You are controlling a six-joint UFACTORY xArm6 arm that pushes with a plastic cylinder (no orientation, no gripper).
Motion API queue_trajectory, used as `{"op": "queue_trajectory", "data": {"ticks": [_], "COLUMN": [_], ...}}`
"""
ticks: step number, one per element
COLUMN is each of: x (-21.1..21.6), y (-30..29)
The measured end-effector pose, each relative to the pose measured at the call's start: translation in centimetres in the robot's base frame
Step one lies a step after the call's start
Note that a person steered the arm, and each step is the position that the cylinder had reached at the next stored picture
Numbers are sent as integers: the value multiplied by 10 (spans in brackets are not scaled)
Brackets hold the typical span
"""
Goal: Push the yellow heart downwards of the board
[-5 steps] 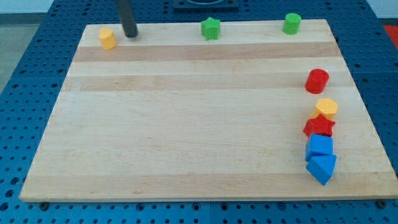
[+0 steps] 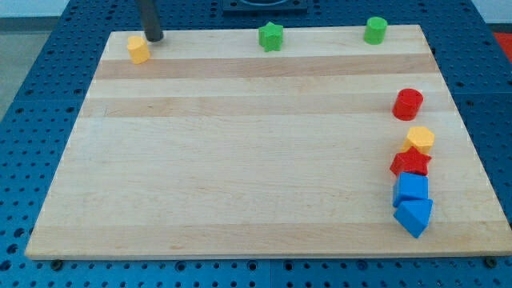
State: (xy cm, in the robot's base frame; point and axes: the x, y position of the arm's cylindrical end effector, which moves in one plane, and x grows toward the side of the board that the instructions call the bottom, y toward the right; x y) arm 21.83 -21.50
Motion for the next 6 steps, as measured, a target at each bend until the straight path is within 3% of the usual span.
{"op": "queue_trajectory", "data": {"ticks": [2, 3, 4, 5, 6], "x": [47, 18, -20, -15, 23], "y": [64, 61, 33, -19, -22]}}
